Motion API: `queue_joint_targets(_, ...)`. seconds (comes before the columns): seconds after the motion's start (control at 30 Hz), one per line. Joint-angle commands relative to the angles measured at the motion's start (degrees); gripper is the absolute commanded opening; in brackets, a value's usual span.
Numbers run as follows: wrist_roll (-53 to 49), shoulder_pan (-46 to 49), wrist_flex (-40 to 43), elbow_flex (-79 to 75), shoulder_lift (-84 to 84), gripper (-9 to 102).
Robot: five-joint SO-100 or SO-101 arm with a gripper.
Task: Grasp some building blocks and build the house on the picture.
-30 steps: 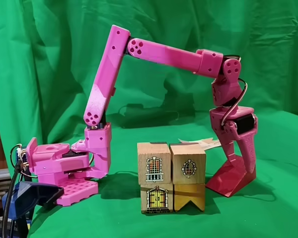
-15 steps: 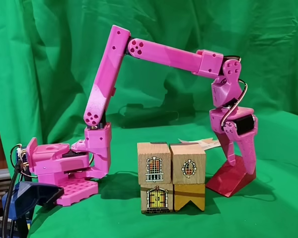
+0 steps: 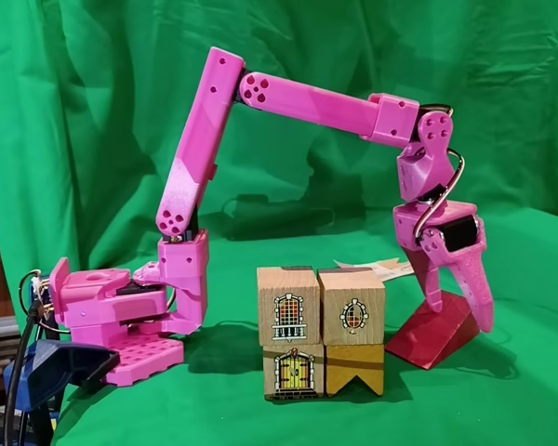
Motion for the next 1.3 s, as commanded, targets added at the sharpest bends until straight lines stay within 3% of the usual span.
queue_joint_targets(0.0, -0.2, -0.7, -0.8, -3.3, -0.6, 34)
queue_joint_targets(1.27, -0.2, -8.6, 0.1, -6.1, 1.8, 34)
